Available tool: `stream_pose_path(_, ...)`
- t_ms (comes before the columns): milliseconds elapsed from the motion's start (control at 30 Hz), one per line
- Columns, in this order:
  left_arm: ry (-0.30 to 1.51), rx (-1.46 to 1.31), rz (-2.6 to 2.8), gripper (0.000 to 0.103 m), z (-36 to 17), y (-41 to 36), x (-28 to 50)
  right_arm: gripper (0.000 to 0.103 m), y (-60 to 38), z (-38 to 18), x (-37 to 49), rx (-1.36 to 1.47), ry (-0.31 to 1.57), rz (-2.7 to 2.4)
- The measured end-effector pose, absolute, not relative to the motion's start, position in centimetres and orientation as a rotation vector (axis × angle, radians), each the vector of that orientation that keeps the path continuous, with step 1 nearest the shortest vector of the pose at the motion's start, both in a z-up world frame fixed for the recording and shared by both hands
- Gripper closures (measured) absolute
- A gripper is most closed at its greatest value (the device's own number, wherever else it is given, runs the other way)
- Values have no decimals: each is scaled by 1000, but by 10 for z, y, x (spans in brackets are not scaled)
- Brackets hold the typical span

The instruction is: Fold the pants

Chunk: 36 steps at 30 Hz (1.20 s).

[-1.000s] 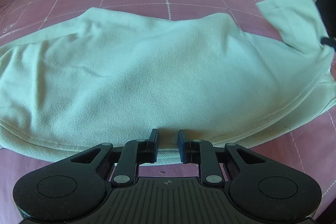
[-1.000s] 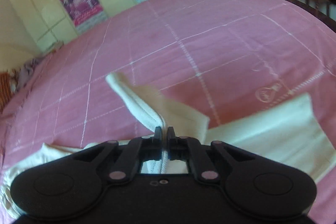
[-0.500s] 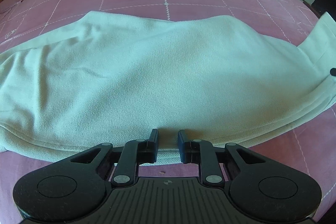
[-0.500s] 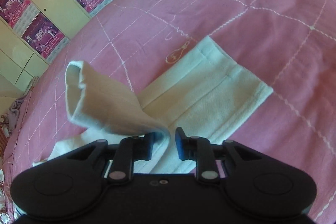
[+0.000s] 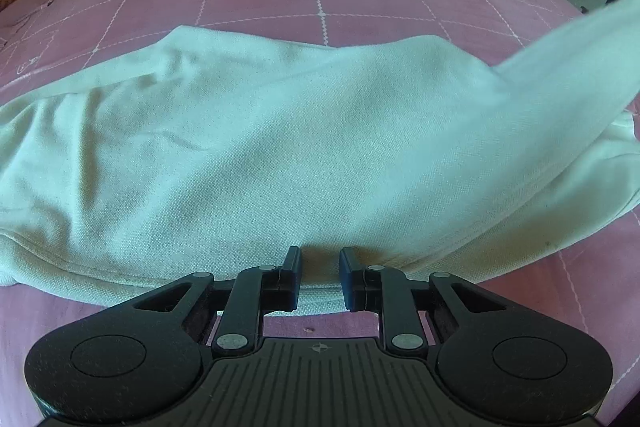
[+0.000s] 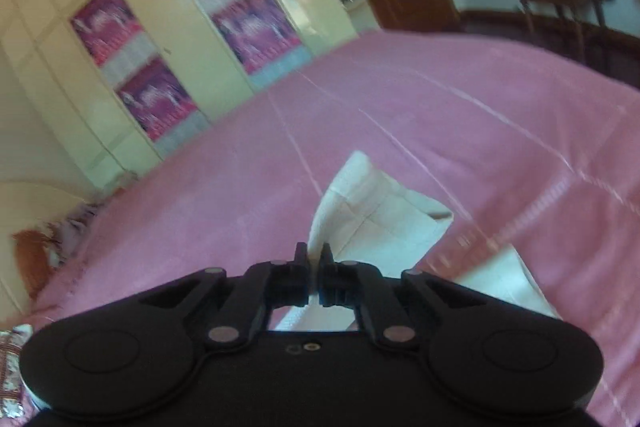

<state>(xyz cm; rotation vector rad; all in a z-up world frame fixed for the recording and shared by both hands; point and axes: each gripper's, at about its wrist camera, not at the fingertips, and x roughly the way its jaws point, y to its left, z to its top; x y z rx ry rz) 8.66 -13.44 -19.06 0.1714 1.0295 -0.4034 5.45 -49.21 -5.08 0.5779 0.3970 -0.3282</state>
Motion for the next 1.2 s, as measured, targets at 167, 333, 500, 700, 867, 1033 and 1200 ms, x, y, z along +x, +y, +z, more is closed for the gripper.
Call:
stream_pose_path(167,1008,188,-394,82,-190,-139,80,99,-522,-113,26,631,578,-514)
stream_pose_path(333,1013,199,-386,81,-187,-143,79,97,-538,-179,-4,669,749,-621)
stream_pose_path(500,1014,164,-416,81,-181,-147,77,60,-541,-165,-28,748,670,-671)
stream_pose_path(700,1011,182,-434,81,-181,-156,74,77,-550,-174,-31,809,648,-671)
stream_pose_path(867,1020,161,-439,81,-179,-150,74,78,-541,-162,-27,723,663,-718)
stream_pose_path(1033,1023,150,-438,81,-178,-149,75,80,-548,-163,-26,786,649,-644)
stream_pose_path(1200,1020,140,-436,81,-176,-144,75,80,-552,-177,-22,875,646,-628)
